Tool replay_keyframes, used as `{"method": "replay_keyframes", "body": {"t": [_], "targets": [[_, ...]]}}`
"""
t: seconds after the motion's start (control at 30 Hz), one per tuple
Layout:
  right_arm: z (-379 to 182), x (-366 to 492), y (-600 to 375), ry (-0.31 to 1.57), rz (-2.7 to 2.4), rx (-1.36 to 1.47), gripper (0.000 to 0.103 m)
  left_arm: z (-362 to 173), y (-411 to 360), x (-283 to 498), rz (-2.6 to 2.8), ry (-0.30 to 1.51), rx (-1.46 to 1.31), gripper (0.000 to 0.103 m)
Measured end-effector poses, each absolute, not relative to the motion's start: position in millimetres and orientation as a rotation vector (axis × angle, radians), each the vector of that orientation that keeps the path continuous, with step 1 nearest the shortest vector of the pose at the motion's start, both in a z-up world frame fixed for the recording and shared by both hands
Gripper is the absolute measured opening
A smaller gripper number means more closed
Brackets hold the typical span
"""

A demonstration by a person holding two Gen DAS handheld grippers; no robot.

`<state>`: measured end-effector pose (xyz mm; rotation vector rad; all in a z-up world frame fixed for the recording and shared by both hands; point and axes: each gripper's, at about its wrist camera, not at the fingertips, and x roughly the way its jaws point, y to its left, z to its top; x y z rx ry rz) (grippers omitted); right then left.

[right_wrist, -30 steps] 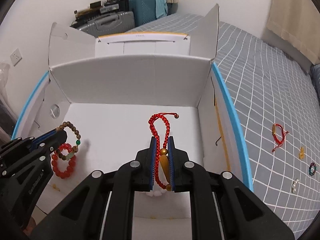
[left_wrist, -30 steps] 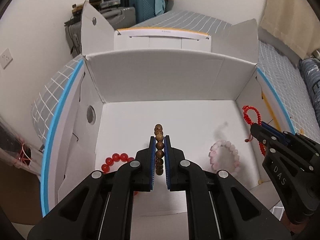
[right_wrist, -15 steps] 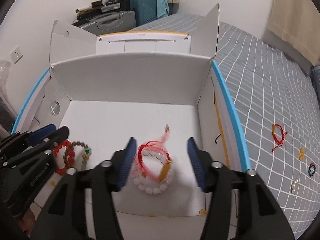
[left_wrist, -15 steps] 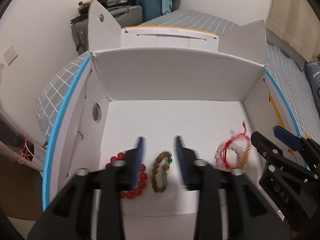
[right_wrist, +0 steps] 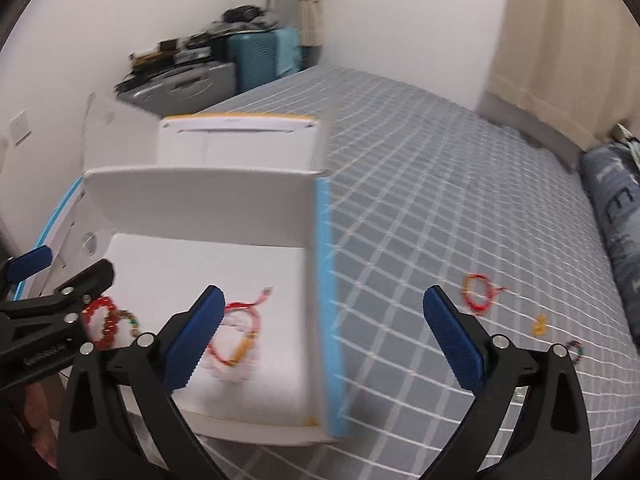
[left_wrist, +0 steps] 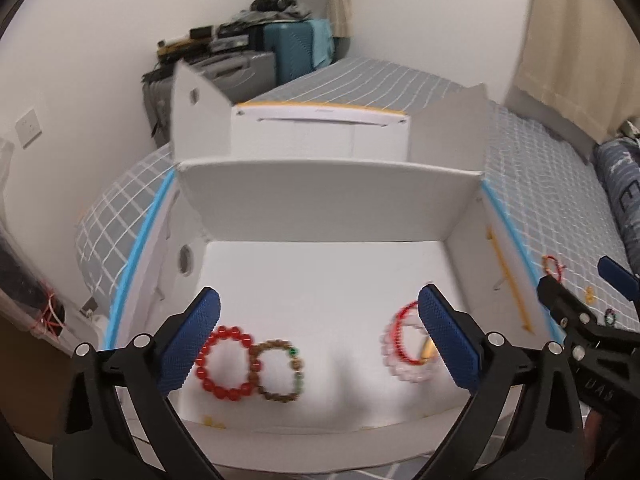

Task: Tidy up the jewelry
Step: 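Move both tools toward the pearl earrings and multicolour bracelet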

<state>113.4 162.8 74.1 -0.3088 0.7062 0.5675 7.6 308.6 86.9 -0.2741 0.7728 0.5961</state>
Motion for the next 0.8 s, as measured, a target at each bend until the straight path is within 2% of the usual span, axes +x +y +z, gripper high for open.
{"method": "replay_keyframes", "body": {"t": [0.43, 0.8], "targets": [[83, 189, 18, 0.724, 0.346, -0.254, 0.095, 100, 189, 80, 0.358, 0.743, -0.254, 0.097], [58, 252, -94, 0.811, 0.206, -0.197, 0.096, 54, 66, 165, 0.152, 0.853, -0.177, 0.097]]}}
